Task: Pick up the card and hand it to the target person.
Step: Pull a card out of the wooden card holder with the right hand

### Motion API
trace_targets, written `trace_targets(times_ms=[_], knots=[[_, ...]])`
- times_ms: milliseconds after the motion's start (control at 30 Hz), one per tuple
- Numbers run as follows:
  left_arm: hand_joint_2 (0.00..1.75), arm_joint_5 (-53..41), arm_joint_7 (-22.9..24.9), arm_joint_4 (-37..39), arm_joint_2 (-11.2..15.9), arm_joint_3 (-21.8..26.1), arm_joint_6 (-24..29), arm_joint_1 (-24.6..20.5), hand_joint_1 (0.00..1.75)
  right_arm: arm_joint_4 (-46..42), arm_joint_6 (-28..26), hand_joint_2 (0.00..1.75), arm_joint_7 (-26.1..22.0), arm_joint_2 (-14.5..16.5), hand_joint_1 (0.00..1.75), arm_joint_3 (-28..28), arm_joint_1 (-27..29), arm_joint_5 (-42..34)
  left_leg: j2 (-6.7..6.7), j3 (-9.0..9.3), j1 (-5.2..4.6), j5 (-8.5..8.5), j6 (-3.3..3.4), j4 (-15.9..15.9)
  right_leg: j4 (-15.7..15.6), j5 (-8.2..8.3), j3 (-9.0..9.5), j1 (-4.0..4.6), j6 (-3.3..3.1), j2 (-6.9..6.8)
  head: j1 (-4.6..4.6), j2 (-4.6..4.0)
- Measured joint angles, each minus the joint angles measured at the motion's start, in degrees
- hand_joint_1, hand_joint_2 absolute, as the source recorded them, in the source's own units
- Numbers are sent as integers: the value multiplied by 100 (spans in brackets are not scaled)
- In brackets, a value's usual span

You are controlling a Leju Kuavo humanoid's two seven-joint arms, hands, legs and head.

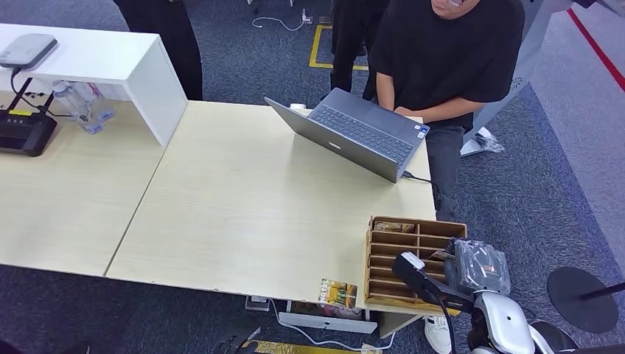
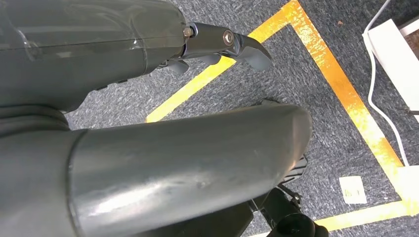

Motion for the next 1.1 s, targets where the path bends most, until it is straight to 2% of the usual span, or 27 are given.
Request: trace_targets(times_ms=[633, 1100], knots=[[0, 0, -4, 0, -44, 0, 0, 0, 0, -44, -85, 175, 0, -16, 143, -4, -5, 48, 0, 0, 0, 0, 0, 1, 0, 1, 1, 0, 0, 0, 0, 0], [0, 2, -24, 0, -44, 0, 0, 5, 0, -1090, -76, 175, 0, -250, 143, -194, -53, 61, 0, 0, -1, 0, 0, 1, 0, 2, 1, 0, 1, 0, -1, 0]])
